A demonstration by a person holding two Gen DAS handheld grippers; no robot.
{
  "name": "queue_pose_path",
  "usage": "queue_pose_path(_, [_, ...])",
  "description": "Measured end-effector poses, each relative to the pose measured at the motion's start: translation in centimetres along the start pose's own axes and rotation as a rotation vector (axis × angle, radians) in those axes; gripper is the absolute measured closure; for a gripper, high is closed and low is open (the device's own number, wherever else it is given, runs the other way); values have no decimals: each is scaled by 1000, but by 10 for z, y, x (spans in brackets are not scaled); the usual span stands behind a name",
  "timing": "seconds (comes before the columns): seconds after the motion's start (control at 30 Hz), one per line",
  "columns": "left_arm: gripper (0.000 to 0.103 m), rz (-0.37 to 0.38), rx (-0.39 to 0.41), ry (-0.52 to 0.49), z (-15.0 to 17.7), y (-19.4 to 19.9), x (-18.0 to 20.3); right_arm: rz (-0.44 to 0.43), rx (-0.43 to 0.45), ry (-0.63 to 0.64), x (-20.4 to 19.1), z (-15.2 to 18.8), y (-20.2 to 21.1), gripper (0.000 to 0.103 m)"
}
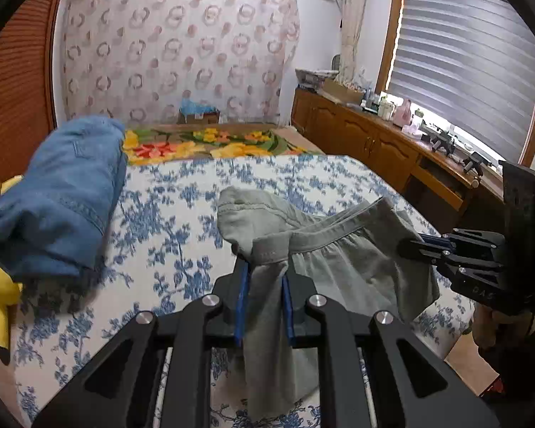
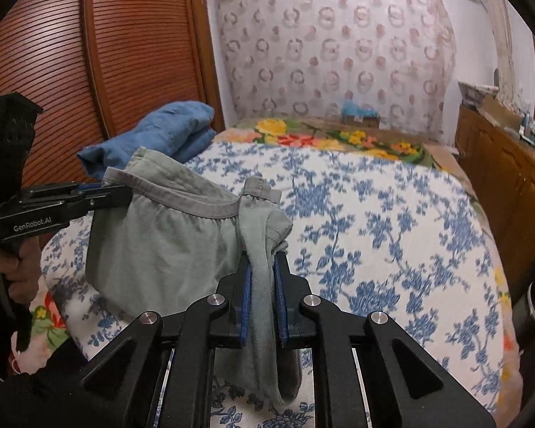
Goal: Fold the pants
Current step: 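Lift the shirt with both grippers and carry it toward the blue jeans stack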
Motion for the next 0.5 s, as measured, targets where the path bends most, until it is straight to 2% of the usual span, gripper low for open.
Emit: queue_pose_path(0.5, [89, -24, 128, -40, -37, 42, 6, 17, 110, 93, -15, -47, 31, 94])
Point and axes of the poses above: each gripper's, at about its wrist camera, not at the fingertips, and y roughly against the way its jaws point, x to its right, z to its underside, the point moved 3 cm from there along -y, roughly the way its jaws point, and after that the axes turned 6 degrees about -z, right-handed, at the moved point
